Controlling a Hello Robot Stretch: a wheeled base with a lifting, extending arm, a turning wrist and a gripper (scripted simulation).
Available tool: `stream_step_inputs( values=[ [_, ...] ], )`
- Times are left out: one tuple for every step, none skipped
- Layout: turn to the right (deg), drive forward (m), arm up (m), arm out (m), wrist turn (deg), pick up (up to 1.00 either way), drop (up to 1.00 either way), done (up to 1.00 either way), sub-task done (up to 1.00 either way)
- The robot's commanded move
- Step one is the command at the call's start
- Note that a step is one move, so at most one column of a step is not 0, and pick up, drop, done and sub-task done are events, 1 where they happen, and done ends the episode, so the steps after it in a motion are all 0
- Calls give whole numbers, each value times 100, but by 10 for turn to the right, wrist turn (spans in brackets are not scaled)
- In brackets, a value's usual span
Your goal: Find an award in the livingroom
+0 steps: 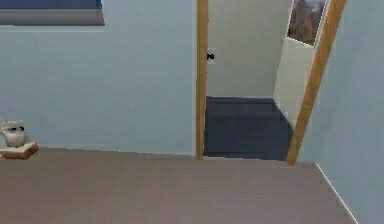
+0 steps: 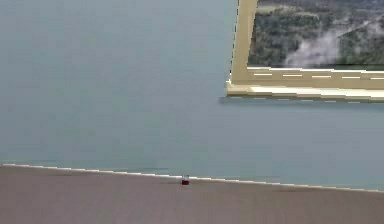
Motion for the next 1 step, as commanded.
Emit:
stream_step_inputs(
  values=[
    [0,15,0,0,0,0,0,0,0]
  ],
)
